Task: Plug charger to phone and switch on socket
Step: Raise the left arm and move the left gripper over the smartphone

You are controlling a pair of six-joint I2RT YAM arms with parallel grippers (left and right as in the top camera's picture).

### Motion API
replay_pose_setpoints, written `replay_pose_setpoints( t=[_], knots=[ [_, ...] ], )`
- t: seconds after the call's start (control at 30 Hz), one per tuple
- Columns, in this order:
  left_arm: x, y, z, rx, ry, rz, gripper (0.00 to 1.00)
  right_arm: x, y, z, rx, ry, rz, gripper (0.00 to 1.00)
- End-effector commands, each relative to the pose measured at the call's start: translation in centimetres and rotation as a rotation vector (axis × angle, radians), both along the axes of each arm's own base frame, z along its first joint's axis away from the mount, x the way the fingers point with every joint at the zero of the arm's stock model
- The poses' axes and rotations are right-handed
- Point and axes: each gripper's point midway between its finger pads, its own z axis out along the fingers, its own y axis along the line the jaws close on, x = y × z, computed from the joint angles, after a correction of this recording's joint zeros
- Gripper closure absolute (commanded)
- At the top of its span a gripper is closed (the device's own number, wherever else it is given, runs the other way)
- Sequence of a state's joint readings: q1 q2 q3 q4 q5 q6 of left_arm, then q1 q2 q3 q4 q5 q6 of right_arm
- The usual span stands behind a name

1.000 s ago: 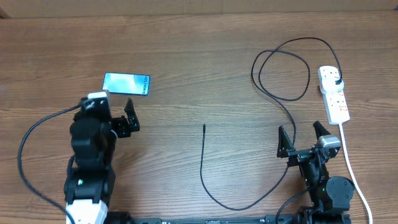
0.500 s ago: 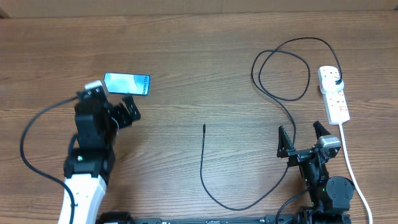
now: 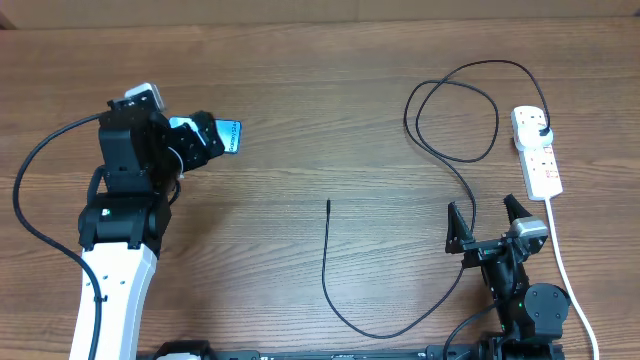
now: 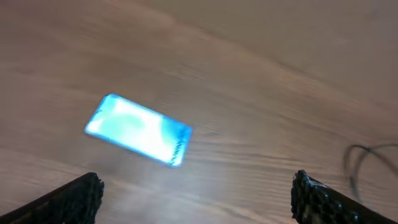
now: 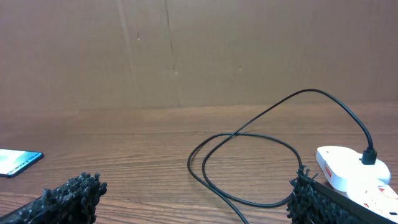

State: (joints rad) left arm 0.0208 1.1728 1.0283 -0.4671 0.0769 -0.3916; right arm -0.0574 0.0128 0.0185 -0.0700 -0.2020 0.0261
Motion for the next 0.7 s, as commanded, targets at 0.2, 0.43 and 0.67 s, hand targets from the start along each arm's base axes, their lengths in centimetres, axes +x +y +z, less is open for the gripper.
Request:
replay_pose_setpoints(
  t=[0.2, 0.43, 0.67],
  knots=[
    [0.1, 1.9, 0.5, -0.134, 0.002, 0.234, 0.0, 0.0, 0.0, -0.2, 0.0, -0.004, -0.005, 0.0],
    [0.6, 2.9, 0.9, -0.128, 0.087, 0.329, 0.0, 0.0, 0.0, -0.2, 0.0, -0.004, -0.005, 0.0],
    [3.1, 3.1, 1.6, -0.063, 0.195, 0.432, 0.0, 0.0, 0.0, -0.2, 0.0, -0.004, -0.005, 0.0]
  ],
)
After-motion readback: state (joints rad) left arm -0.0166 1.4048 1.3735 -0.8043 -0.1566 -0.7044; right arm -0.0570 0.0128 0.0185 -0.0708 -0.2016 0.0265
